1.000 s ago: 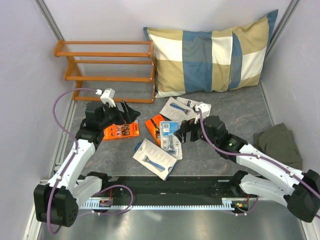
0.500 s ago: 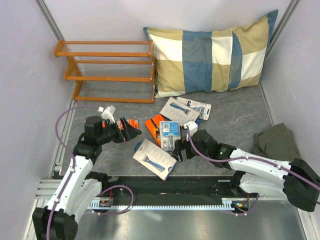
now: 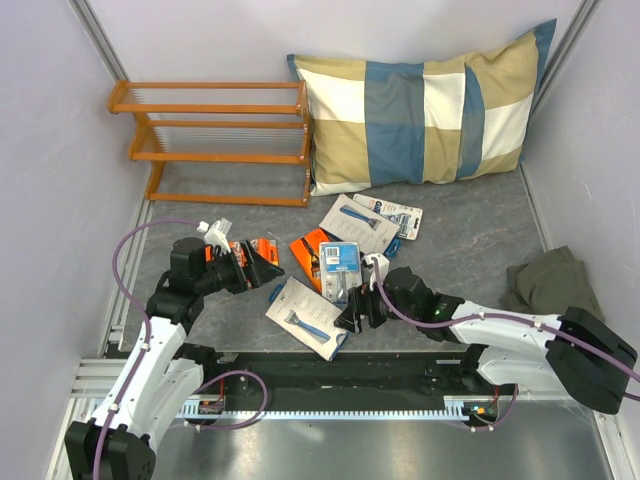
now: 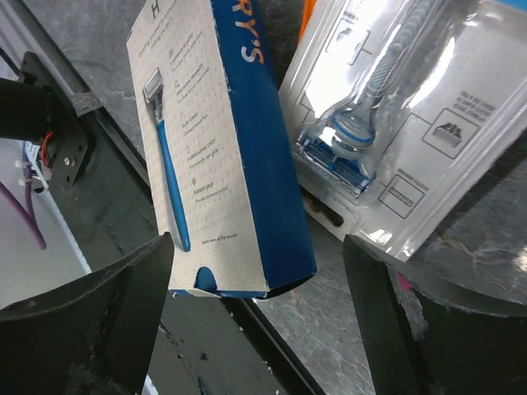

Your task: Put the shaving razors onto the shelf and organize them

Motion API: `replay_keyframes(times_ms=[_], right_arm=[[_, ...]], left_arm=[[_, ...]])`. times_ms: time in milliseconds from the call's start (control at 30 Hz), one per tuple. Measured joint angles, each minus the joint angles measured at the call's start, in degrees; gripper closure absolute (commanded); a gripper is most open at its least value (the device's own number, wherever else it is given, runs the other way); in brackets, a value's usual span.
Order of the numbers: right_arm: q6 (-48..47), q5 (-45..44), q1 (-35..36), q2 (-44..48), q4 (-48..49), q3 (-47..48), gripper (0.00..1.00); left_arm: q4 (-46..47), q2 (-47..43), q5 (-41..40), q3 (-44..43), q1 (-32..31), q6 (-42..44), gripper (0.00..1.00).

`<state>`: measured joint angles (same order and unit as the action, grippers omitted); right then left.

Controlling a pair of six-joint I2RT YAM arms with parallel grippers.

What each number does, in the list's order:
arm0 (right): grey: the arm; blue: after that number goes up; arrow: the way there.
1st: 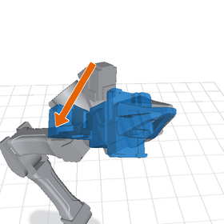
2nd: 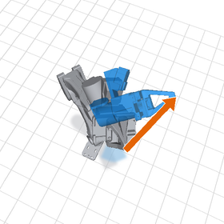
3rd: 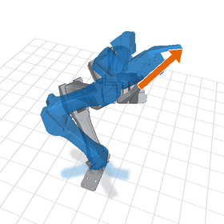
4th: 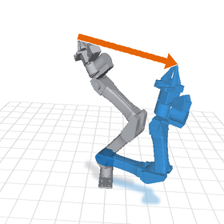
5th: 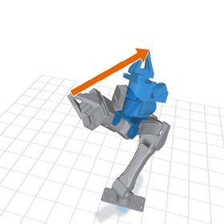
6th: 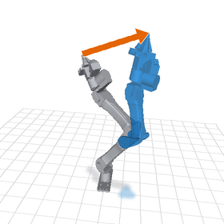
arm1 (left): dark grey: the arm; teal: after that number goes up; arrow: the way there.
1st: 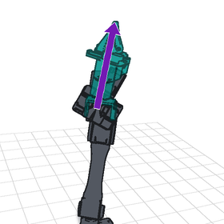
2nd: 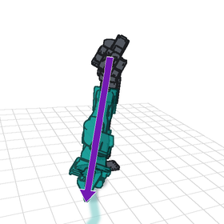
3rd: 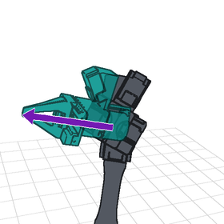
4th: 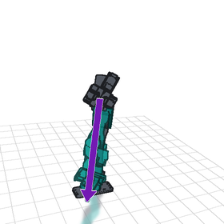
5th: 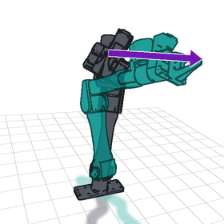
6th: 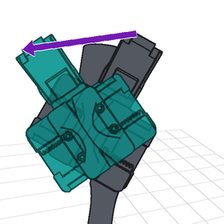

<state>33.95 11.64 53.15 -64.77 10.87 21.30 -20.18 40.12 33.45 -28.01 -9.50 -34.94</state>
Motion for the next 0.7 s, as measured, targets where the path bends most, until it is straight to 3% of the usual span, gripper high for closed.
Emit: replay_keyframes(times_ms=[367,467,700], right_arm=[[2.69,5.99,0.00,-9.09,8.09,-1.22,0.21],[3.06,7.28,0.00,-11.96,11.39,-1.27,0.31],[5.40,10.62,-0.04,-15.80,19.17,-1.40,0.69]], left_arm=[[-0.46,0.00,0.17,0.00,-0.07,-0.02,0.00],[-0.55,-0.02,0.17,0.00,-0.42,-0.02,0.00],[-0.74,-0.04,0.20,0.00,-1.11,-0.02,0.00]])
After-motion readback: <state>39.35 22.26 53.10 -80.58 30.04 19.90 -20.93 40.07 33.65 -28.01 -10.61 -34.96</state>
